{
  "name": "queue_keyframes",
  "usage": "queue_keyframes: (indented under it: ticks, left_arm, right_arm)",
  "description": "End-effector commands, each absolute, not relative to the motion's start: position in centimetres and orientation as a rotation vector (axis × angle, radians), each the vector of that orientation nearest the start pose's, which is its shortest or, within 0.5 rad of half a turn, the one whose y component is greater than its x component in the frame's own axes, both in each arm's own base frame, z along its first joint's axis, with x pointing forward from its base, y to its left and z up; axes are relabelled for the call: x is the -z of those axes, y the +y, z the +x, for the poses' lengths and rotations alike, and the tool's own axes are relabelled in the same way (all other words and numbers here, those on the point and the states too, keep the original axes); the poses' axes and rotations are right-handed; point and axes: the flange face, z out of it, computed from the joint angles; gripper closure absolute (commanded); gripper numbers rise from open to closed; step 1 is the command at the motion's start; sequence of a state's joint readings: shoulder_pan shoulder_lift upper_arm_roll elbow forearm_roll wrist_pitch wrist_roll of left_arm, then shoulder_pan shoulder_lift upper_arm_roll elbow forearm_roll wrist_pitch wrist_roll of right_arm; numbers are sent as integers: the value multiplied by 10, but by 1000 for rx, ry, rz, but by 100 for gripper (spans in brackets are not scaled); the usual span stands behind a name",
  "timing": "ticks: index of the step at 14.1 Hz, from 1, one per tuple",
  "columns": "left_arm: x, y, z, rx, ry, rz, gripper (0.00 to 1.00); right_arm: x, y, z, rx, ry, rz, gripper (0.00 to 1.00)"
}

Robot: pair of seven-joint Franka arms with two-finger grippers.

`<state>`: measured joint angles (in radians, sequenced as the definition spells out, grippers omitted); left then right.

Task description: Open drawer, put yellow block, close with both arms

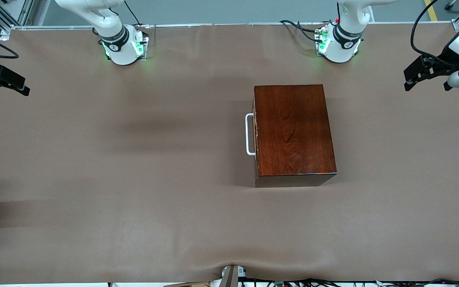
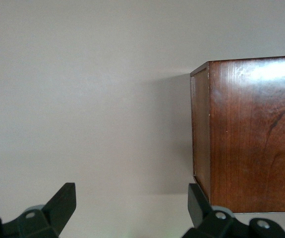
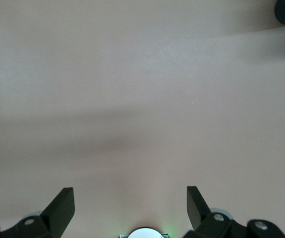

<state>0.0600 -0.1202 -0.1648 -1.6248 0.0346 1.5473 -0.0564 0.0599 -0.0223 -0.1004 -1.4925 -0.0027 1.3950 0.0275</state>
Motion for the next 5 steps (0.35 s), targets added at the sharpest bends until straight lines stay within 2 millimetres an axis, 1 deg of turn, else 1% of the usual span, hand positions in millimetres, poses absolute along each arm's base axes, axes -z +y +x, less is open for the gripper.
queue_keyframes:
  ticks: [1, 3, 5]
  left_arm:
    - [-667, -52, 515, 55, 88, -3089, 0]
    - [-663, -50, 515, 15, 82, -3086, 0]
    - [-663, -50, 515, 15, 75, -3088, 0]
  right_arm:
    - [-661, -25, 528, -123, 125, -3142, 0]
    - [-661, -25, 528, -123, 125, -3144, 0]
    - [-661, -25, 528, -123, 125, -3144, 0]
